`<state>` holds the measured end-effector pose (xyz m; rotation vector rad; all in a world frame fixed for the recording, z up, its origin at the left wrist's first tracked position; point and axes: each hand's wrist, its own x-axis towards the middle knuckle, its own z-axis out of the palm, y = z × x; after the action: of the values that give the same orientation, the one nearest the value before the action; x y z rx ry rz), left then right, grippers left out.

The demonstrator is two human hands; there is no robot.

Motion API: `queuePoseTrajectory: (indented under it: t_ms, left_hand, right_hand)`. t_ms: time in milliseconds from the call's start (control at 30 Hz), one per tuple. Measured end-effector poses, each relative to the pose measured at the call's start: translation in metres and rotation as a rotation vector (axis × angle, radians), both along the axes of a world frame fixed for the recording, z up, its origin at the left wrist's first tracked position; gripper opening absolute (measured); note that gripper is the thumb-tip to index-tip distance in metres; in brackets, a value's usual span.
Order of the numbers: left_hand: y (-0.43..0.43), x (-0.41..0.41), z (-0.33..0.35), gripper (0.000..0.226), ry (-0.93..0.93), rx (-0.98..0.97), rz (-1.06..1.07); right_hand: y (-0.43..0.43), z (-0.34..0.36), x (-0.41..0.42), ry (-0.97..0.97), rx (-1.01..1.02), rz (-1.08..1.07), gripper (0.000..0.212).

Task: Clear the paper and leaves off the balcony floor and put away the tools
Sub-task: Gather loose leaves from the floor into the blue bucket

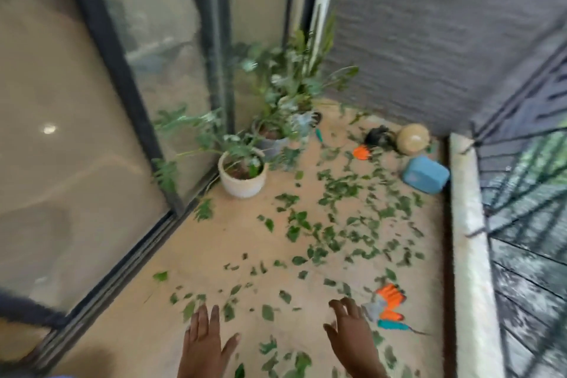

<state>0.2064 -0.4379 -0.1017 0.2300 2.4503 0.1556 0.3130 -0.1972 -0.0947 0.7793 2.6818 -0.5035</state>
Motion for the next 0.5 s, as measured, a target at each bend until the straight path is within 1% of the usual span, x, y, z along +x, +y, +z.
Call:
queuePoseTrajectory:
  t_ms: [33, 67, 100, 133, 167, 300, 367, 400, 467, 500]
  left_hand:
    - [0.015, 0.001, 0.013, 0.153, -0.005, -0.006, -0.053]
    - [0.029, 0.004, 0.025, 0.134, -0.008, 0.026, -0.083]
    - [0.042, 0.008, 0.035, 0.107, 0.009, 0.054, -0.127]
    - [0.054, 0.01, 0.044, 0.086, 0.015, 0.06, -0.184]
    - [0.065, 0.012, 0.049, 0.077, 0.007, 0.079, -0.224]
    - [0.092, 0.024, 0.064, 0.075, 0.047, 0.138, -0.344]
    - [0.097, 0.031, 0.068, 0.077, 0.042, 0.119, -0.399]
    - [0.099, 0.032, 0.072, 0.081, 0.03, 0.101, -0.431]
    - [0.102, 0.028, 0.075, 0.1, 0.024, 0.067, -0.48]
    - [0.104, 0.024, 0.077, 0.103, 0.032, 0.05, -0.493]
  right_hand:
    - [0.012, 0.007, 0.015, 0.022, 0.005, -0.054, 0.049]
    - [0.022, 0.014, 0.029, 0.04, 0.009, -0.104, 0.049]
    - [0.032, 0.02, 0.044, 0.061, 0.006, -0.154, 0.048]
    - [0.04, 0.025, 0.058, 0.083, 0.001, -0.202, 0.048]
    - [0.047, 0.03, 0.072, 0.102, 0.002, -0.243, 0.048]
    - [0.058, 0.039, 0.12, 0.113, 0.017, -0.383, 0.05]
    - [0.056, 0.04, 0.137, 0.078, 0.015, -0.442, 0.047]
    - [0.055, 0.04, 0.141, 0.074, 0.022, -0.459, 0.046]
    - [0.051, 0.041, 0.144, 0.098, 0.022, -0.485, 0.044]
    - [0.052, 0.043, 0.142, 0.101, 0.028, -0.48, 0.044]
